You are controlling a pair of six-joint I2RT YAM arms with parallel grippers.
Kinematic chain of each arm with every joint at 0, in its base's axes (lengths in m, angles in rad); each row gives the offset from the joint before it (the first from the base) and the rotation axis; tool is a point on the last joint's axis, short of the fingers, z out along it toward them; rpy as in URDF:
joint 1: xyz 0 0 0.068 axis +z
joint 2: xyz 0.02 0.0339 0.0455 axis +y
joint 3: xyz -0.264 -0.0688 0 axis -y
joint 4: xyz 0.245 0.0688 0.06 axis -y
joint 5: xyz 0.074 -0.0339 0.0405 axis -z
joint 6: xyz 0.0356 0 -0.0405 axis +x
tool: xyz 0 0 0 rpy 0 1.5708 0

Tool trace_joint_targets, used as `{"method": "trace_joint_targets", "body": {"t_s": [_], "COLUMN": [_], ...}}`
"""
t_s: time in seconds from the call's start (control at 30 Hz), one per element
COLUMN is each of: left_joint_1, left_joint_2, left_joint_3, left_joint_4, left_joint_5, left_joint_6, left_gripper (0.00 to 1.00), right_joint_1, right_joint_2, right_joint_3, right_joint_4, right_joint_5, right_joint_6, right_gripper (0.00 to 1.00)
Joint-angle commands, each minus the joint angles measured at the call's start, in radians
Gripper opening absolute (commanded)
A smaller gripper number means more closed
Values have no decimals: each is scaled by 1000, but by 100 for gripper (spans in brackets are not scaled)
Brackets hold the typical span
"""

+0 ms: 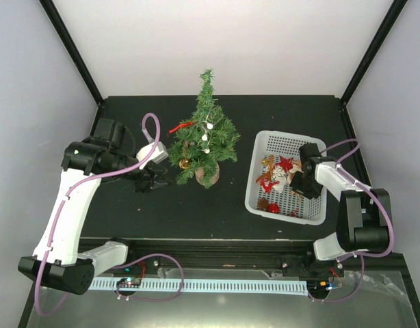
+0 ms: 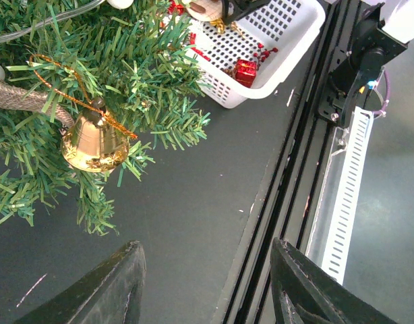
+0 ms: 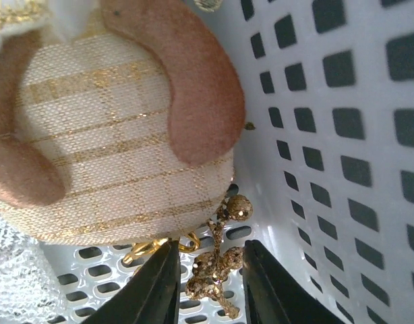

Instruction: Decorate the small christmas tree

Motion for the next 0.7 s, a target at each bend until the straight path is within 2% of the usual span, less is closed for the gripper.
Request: {"method": "trace_joint_targets", "body": {"t_s": [0.0,0.3,0.67], "left_joint_1": [3,4,4], "left_joint_2": [-11,-16,-26], "left_joint_3": [19,14,15], "left_joint_4": [-9,-8,-30], "left_joint_5": [-1,0,-6], "left_joint_6": [7,8,28], "left_gripper": [52,52,52], "right_joint_1": [-12,-14,-11], "right_joint_2": [0,-21,-169], "right_joint_3": [6,-12,26], "right_joint_4": [17,2,-97], "right_joint_5": [10,9,-36], "right_joint_6": [-10,-22,-19], "right_gripper": [26,8,7]}}
